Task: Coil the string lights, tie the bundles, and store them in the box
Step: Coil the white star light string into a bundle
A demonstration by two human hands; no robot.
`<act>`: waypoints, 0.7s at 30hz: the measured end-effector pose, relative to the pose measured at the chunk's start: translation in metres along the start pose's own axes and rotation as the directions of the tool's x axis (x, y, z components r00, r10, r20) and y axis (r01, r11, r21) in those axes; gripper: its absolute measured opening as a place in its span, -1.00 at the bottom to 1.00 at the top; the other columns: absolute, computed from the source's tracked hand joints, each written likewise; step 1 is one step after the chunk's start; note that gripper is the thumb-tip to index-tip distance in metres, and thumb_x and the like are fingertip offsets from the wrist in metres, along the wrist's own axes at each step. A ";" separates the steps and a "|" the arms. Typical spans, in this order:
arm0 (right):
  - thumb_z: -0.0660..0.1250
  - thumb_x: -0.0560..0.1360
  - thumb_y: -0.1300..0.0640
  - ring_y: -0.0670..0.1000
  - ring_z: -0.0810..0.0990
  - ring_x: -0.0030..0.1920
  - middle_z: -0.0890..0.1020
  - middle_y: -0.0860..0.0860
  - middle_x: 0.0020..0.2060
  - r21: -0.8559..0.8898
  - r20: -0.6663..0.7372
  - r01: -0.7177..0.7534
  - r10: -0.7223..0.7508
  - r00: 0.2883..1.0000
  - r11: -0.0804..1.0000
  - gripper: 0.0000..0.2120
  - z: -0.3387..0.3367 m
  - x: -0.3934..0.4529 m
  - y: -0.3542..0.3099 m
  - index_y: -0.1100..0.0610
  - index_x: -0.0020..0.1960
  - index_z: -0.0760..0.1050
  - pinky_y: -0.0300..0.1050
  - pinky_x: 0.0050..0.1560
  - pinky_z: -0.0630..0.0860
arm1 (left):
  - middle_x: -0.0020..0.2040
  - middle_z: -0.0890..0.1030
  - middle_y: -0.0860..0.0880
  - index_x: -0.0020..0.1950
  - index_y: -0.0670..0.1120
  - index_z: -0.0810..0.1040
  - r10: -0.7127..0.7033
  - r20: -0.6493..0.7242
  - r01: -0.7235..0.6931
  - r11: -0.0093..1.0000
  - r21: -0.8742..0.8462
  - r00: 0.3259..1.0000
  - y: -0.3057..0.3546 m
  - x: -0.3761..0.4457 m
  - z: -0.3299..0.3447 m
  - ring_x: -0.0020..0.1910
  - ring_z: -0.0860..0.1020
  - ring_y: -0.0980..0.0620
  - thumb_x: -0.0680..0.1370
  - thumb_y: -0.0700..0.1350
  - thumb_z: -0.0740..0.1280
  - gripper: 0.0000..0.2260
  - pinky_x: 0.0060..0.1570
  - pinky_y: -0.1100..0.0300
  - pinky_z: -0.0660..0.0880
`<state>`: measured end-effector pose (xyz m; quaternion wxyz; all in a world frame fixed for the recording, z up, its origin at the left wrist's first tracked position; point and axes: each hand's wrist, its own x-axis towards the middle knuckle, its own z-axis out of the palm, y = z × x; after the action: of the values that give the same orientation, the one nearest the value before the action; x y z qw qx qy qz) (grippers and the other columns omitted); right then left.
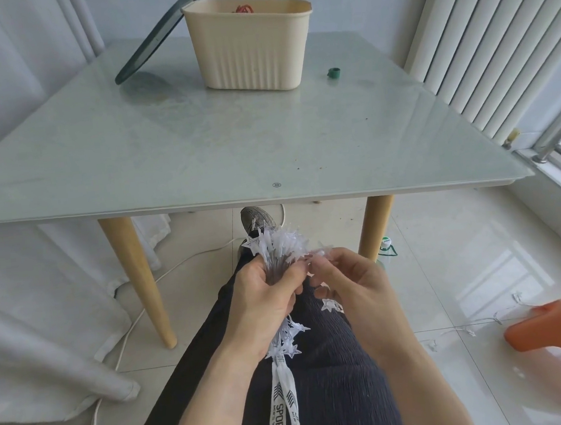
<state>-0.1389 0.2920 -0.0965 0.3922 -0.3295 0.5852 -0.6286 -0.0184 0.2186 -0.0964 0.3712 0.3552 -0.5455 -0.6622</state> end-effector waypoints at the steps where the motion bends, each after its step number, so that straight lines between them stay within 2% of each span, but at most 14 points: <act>1: 0.37 0.58 0.12 0.01 0.62 -0.13 0.68 0.04 -0.19 -0.007 -0.004 0.009 -0.009 1.000 1.000 -0.84 0.000 0.001 0.001 0.22 0.01 0.64 -0.07 -0.08 0.54 | -0.44 0.44 -0.03 -0.31 -0.07 0.54 0.007 0.009 -0.007 1.000 -0.006 1.000 -0.001 0.000 0.000 -0.53 0.29 0.08 0.53 -0.19 0.42 -0.78 -0.52 0.23 0.21; 4: 0.35 0.57 0.08 0.09 0.63 -0.09 0.67 0.11 -0.18 0.022 0.006 0.020 -0.020 1.000 1.000 -0.78 0.001 0.001 -0.001 0.24 0.01 0.63 0.02 0.04 0.58 | -0.46 0.44 -0.06 -0.33 -0.11 0.51 0.058 0.061 -0.059 0.998 0.014 0.996 -0.003 0.001 -0.002 -0.52 0.32 0.03 0.52 -0.09 0.43 -0.75 -0.46 0.15 0.26; 6: 0.32 0.61 0.09 0.27 0.65 -0.09 0.67 0.23 -0.21 0.070 0.049 0.012 -0.016 0.999 0.997 -0.75 0.001 -0.001 -0.004 0.30 -0.01 0.60 0.18 0.13 0.59 | -0.49 0.42 -0.08 -0.27 -0.19 0.53 0.100 0.119 -0.106 0.994 0.039 0.988 -0.005 0.001 -0.004 -0.50 0.34 0.01 0.50 -0.01 0.40 -0.73 -0.41 0.15 0.32; 8: 0.27 0.64 0.14 0.39 0.63 -0.18 0.62 0.37 -0.27 0.131 0.121 -0.018 0.001 0.993 0.991 -0.70 0.002 -0.003 -0.011 0.39 -0.06 0.53 0.21 0.07 0.59 | -0.47 0.45 -0.08 -0.24 -0.15 0.58 0.135 0.175 -0.142 0.990 0.025 0.975 -0.004 0.000 -0.005 -0.48 0.36 0.01 0.52 0.00 0.38 -0.76 -0.40 0.18 0.34; 10: 0.28 0.61 0.17 0.29 0.64 -0.31 0.61 0.31 -0.35 0.201 0.137 -0.090 0.063 0.989 0.975 -0.73 0.002 -0.004 -0.017 0.37 -0.14 0.53 0.10 -0.04 0.61 | -0.44 0.49 -0.06 -0.25 -0.07 0.61 0.155 0.216 -0.156 0.988 -0.009 0.964 -0.003 0.000 -0.005 -0.47 0.38 0.03 0.52 0.03 0.38 -0.78 -0.42 0.20 0.34; 12: 0.33 0.56 0.17 0.14 0.64 -0.40 0.64 0.21 -0.35 0.242 0.086 -0.185 0.168 0.982 0.953 -0.81 -0.001 -0.001 -0.019 0.29 -0.13 0.57 0.02 -0.12 0.62 | -0.46 0.49 -0.04 -0.32 -0.05 0.57 0.155 0.223 -0.158 0.987 -0.007 0.962 -0.004 0.000 -0.007 -0.47 0.39 0.03 0.51 0.06 0.37 -0.73 -0.41 0.19 0.34; 14: 0.40 0.52 0.13 0.08 0.62 -0.44 0.65 0.17 -0.34 0.204 0.032 -0.214 0.212 0.977 0.955 -0.82 -0.005 0.002 -0.019 0.26 -0.09 0.57 -0.06 -0.25 0.62 | -0.49 0.45 -0.10 -0.40 -0.07 0.49 0.164 0.239 -0.177 0.984 0.031 0.957 -0.006 0.001 -0.009 -0.47 0.37 0.00 0.53 0.07 0.36 -0.65 -0.36 0.18 0.35; 16: 0.47 0.42 0.04 0.09 0.60 -0.48 0.63 0.16 -0.38 0.113 0.008 -0.190 0.191 0.982 0.975 -0.74 -0.008 0.002 -0.020 0.24 -0.18 0.56 -0.15 -0.36 0.57 | -0.48 0.43 -0.14 -0.39 -0.08 0.49 0.163 0.251 -0.180 0.983 0.046 0.954 -0.007 0.001 -0.009 -0.46 0.36 -0.02 0.54 0.07 0.36 -0.64 -0.36 0.19 0.35; 18: 0.47 0.36 -0.02 0.06 0.57 -0.50 0.61 0.12 -0.42 0.034 0.002 -0.138 0.138 0.990 0.990 -0.70 -0.008 0.001 -0.022 0.23 -0.26 0.55 -0.11 -0.34 0.59 | -0.47 0.45 -0.12 -0.30 -0.13 0.53 0.149 0.240 -0.164 0.985 0.047 0.959 -0.008 0.001 -0.009 -0.46 0.38 -0.02 0.52 0.09 0.39 -0.67 -0.38 0.20 0.36; 21: 0.46 0.38 -0.05 0.02 0.54 -0.45 0.64 0.07 -0.38 -0.037 0.022 -0.062 0.063 0.998 0.997 -0.69 -0.008 -0.002 -0.021 0.24 -0.19 0.61 0.06 -0.16 0.64 | -0.46 0.47 -0.10 -0.21 -0.11 0.58 0.135 0.183 -0.148 0.987 0.057 0.974 -0.010 0.002 -0.009 -0.46 0.41 -0.04 0.50 0.08 0.43 -0.73 -0.40 0.15 0.36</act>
<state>-0.1470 0.2976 -0.0763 0.4123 -0.3254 0.6021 -0.6013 -0.0122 0.2136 -0.1082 0.3542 0.2674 -0.6234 -0.6437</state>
